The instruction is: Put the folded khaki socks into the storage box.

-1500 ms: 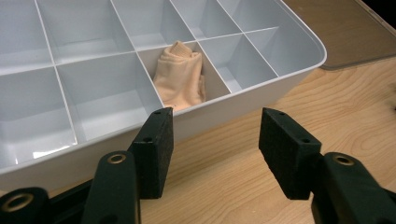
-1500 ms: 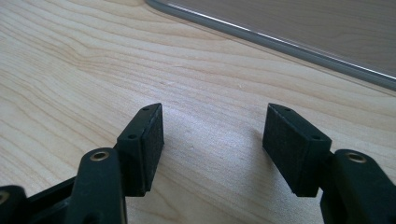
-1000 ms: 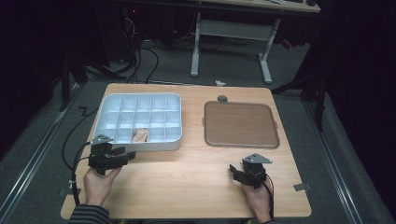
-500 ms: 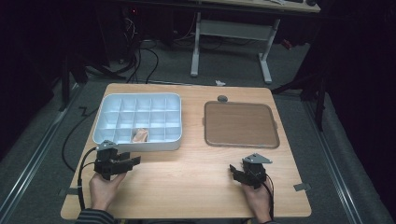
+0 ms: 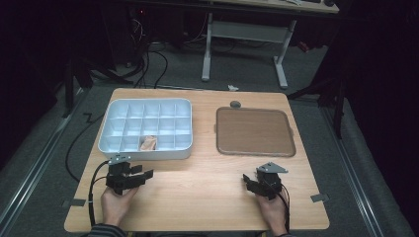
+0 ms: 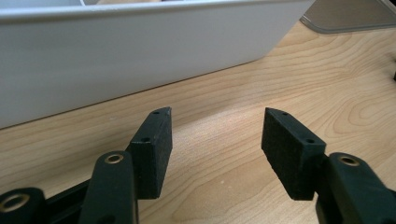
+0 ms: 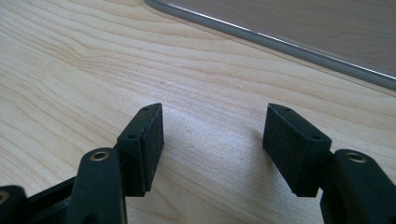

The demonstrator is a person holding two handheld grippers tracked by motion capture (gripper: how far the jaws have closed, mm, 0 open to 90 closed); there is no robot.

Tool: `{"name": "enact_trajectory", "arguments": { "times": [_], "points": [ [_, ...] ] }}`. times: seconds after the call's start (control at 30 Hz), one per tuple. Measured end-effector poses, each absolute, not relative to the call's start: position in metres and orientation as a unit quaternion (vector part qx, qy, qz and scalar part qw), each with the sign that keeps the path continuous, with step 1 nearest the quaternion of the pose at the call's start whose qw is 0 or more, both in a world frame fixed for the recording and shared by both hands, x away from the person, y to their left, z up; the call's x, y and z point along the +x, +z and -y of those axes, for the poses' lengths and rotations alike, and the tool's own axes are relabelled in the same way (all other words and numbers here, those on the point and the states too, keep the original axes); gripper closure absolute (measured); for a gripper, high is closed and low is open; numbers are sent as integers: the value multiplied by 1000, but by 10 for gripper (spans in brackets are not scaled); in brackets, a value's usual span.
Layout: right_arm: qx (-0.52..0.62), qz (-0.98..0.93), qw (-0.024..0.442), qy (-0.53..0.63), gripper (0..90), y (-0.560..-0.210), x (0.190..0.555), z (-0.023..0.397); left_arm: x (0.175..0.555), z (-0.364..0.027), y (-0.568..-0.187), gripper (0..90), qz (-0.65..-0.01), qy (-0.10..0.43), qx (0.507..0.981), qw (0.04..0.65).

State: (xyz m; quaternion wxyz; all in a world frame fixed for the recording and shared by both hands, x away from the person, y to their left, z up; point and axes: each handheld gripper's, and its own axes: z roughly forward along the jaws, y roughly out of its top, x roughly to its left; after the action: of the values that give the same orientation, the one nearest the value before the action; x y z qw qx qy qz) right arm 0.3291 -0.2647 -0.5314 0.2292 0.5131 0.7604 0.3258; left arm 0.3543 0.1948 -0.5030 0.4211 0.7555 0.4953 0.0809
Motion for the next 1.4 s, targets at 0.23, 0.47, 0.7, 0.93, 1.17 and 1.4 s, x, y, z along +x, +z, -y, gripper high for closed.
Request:
{"name": "enact_trajectory", "arguments": {
  "times": [0.23, 0.47, 0.7, 0.93, 1.17, 1.4],
  "points": [
    [513, -760, 229, 326, 381, -531, 329, 265, 352, -184, -508, 440, -476, 98, 769, 416],
    [513, -760, 229, 326, 381, -531, 329, 265, 354, -173, -515, 440, -466, 112, 777, 407],
    [513, -760, 229, 326, 381, -531, 329, 265, 355, -162, -522, 440, -454, 129, 790, 391],
    [513, -760, 228, 326, 381, -531, 329, 265, 354, -157, -532, 429, -450, 139, 794, 385],
    [513, -760, 229, 326, 380, -531, 329, 265, 350, -154, -536, 403, -441, 164, 793, 388],
    [515, -759, 228, 326, 381, -531, 329, 265, 347, -147, -536, 362, -426, 183, 806, 369]
  ]
}}
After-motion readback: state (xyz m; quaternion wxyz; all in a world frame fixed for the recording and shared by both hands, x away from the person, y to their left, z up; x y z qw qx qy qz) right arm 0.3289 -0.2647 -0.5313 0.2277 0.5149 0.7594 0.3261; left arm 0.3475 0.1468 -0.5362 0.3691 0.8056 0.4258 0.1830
